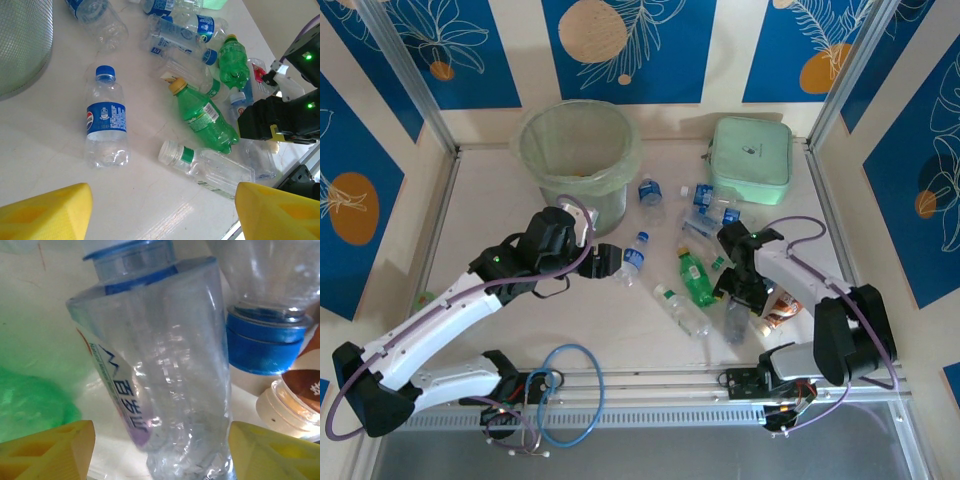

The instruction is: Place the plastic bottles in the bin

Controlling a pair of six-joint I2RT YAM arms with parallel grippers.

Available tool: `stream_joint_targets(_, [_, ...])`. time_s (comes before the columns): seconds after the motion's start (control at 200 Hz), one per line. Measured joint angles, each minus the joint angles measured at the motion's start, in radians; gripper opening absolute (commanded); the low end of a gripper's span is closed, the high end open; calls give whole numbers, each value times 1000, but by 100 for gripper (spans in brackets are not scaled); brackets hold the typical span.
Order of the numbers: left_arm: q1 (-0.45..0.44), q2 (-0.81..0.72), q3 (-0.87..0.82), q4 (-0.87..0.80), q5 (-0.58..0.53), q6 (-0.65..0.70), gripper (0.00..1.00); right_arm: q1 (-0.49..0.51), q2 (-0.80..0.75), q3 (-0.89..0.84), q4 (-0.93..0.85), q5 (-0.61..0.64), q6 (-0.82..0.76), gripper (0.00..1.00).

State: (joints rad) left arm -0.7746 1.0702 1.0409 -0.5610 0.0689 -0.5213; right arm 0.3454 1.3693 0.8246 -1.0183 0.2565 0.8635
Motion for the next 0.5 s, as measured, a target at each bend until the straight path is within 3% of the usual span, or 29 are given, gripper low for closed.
stream_joint_targets(0.28, [0, -1, 0, 0, 0, 6, 76, 0, 111, 6, 54, -3, -22, 72])
stream_joint_targets(0.5, [0, -2, 0, 0, 0, 7, 76, 3, 117, 6, 74, -3, -30, 58])
